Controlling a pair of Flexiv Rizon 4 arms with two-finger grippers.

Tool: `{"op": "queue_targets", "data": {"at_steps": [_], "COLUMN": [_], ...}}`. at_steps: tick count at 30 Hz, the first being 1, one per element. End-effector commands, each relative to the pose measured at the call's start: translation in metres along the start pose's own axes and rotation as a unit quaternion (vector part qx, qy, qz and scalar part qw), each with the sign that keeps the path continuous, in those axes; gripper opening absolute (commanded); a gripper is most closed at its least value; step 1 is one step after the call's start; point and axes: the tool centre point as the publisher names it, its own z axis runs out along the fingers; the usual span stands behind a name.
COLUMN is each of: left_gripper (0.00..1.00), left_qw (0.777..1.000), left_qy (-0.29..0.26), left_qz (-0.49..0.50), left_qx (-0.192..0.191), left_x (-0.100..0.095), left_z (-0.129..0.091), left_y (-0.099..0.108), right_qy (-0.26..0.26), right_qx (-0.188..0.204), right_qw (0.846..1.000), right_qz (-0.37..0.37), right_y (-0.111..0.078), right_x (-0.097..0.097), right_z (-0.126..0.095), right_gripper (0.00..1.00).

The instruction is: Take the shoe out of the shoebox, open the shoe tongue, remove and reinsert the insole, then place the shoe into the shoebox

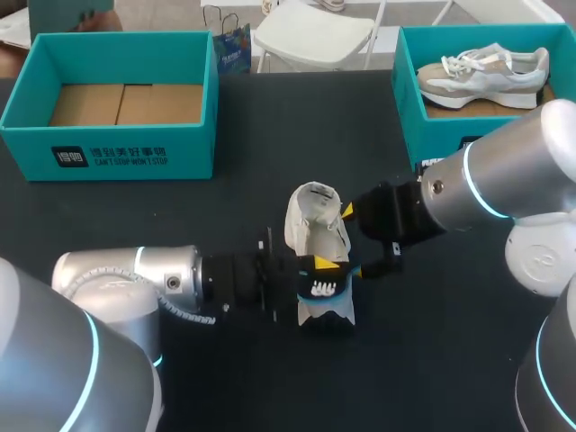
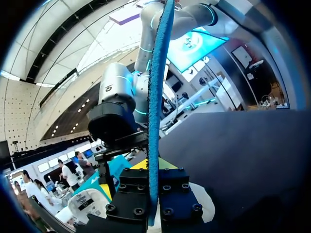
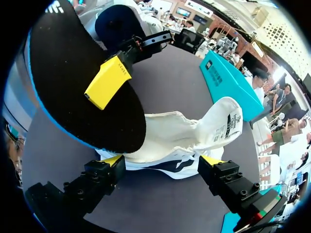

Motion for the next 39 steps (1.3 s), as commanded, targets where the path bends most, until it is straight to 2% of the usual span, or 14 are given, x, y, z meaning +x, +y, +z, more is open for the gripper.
{"op": "queue_targets", "data": {"at_steps": [1, 10, 16, 26, 39], "left_gripper": [0.00, 0.00, 0.00, 0.00, 0.00], "left_qw": [1.000, 0.997, 0.996, 0.996, 0.997], "left_qy": [0.003, 0.010, 0.014, 0.022, 0.013], "left_qz": [0.015, 0.072, 0.092, 0.080, 0.070], "left_qx": [-0.012, -0.019, -0.004, 0.015, 0.038], "left_x": [0.007, 0.004, 0.001, 0.002, 0.004], "left_z": [0.003, 0.001, -0.001, 0.010, 0.012], "left_y": [0.003, 0.006, 0.004, 0.020, 0.001], "right_qy": [-0.001, -0.001, -0.001, -0.001, -0.001], "right_qx": [0.000, 0.000, 0.000, 0.000, 0.000], "right_qw": [1.000, 1.000, 1.000, 1.000, 1.000], "right_qz": [0.000, 0.000, 0.000, 0.000, 0.000], "right_y": [0.000, 0.000, 0.000, 0.000, 0.000], "right_x": [0.001, 0.001, 0.001, 0.001, 0.001], "right_z": [0.000, 0.000, 0.000, 0.000, 0.000], "right_gripper": [1.00, 1.00, 1.00, 1.00, 1.00]}}
